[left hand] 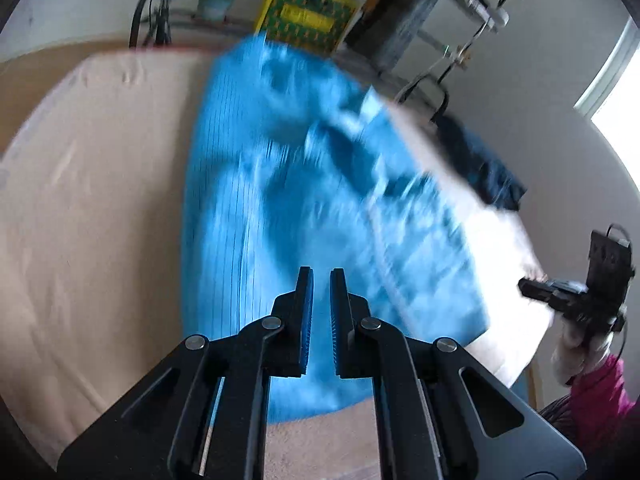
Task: Fold large clothes
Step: 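Move both open tools over the folded light-blue shirt, then grasp the shirt's collar end with the left tool while the right tool grasps beside it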
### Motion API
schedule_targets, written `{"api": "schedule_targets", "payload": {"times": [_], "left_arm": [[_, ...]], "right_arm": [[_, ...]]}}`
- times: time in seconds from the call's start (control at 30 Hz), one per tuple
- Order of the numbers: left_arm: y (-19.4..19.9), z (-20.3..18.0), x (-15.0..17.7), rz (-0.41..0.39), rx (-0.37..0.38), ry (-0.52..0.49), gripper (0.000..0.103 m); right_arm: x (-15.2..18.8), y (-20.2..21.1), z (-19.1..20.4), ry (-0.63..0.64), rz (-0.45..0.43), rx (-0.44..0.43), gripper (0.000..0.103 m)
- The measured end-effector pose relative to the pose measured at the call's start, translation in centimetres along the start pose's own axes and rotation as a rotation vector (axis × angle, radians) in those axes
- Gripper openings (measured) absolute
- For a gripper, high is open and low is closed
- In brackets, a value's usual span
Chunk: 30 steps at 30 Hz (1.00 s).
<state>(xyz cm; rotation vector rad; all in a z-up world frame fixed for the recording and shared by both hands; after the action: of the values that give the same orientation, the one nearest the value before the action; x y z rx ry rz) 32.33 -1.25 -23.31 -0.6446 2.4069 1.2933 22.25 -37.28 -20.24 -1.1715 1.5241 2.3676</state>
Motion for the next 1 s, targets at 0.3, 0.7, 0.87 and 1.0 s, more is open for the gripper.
{"api": "schedule_targets", "payload": {"times": [0.3, 0.7, 0.87, 1.0], "left_arm": [[3.5, -1.2, -11.2, -0.115, -0.035, -0.094, 0.023], [-4.8, 2.7, -26.4, -0.094, -0.020, -0.035, 0.061], [-11.8, 3.0, -29.0, -0.018, -0.047, -0.107, 0.061], [-17.1, 3.3, -31.3, 0.016, -0.085, -0.165, 0.061]], "right_arm": [[-8.2, 2.4, 0.4, 0.060, -0.131, 0.123, 0.006], [-21.0, -4.6, -7.4, 0.028, -0.126, 0.097, 0.048], [-24.2, -11.7, -12.3, -0.031, -0.099, 0.054, 0.048], [-26.5, -18.1, -16.1, -0.064, -0.065, 0.030, 0.048]]}}
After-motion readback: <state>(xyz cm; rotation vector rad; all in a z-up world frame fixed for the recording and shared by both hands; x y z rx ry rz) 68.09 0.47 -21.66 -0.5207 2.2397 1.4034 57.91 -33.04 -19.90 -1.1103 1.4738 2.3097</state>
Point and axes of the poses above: each gripper's, at about its wrist camera, not at the fingertips, and y roughly against the way its jaws point, z to its left, x to its underside, the point moved 4 cm from there along -y, roughly the way its jaws point, and after that the axes turned 12 degrees about y, right-handed, at the moved point
